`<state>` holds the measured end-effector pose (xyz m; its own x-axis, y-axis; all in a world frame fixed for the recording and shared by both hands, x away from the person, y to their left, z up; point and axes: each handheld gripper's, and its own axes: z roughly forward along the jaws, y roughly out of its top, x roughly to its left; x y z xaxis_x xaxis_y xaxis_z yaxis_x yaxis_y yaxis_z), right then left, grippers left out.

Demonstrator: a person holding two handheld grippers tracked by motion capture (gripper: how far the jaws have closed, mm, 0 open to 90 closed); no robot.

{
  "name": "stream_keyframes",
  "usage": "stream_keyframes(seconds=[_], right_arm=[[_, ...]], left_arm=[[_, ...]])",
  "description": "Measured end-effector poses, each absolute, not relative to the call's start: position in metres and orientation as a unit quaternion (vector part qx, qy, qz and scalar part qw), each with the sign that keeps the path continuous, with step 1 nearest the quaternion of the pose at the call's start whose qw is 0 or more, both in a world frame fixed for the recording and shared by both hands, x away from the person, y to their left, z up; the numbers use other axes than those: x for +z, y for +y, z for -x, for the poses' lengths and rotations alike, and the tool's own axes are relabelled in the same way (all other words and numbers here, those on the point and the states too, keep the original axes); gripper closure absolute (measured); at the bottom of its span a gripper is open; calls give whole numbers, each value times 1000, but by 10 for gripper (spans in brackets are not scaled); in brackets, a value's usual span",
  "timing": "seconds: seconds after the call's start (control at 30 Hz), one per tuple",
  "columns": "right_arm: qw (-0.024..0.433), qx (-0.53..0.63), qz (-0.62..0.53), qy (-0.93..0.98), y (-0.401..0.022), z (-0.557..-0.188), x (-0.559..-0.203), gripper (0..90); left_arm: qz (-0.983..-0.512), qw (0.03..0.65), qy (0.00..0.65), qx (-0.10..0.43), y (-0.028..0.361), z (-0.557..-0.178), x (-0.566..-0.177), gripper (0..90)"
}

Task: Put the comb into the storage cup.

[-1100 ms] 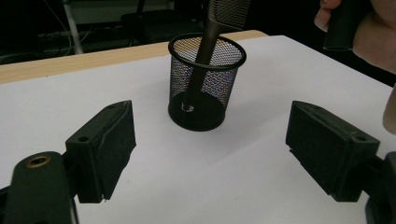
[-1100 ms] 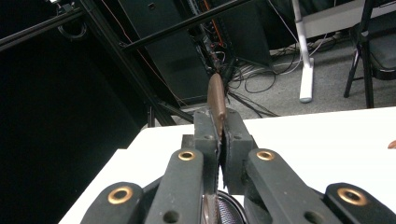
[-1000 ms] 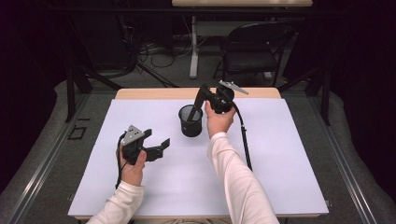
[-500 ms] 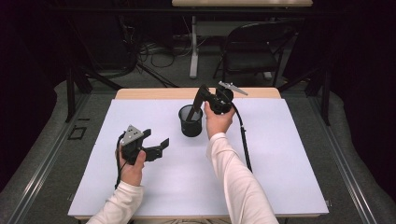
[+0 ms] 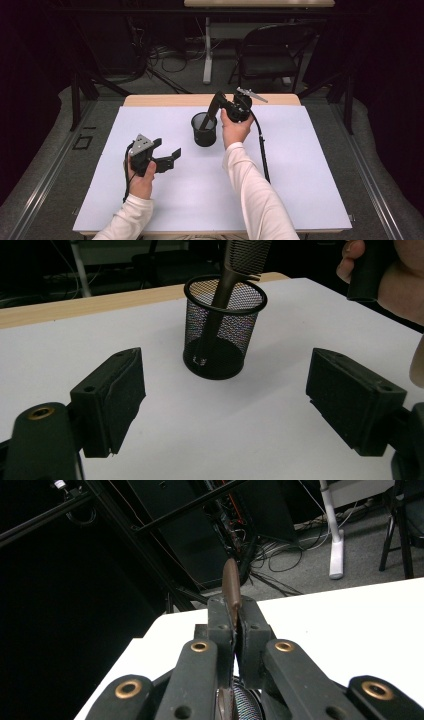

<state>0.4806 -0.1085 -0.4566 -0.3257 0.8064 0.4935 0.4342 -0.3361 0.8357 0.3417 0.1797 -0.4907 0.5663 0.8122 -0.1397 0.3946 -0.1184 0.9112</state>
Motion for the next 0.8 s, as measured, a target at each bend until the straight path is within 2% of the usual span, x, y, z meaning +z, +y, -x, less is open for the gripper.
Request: stream_keyframes(seconds=[0.8], right_arm=[[133,593,-582,541,-131,-485,-466,860]], left_arm=[[-723,510,419,205,180,-342,-492,162]])
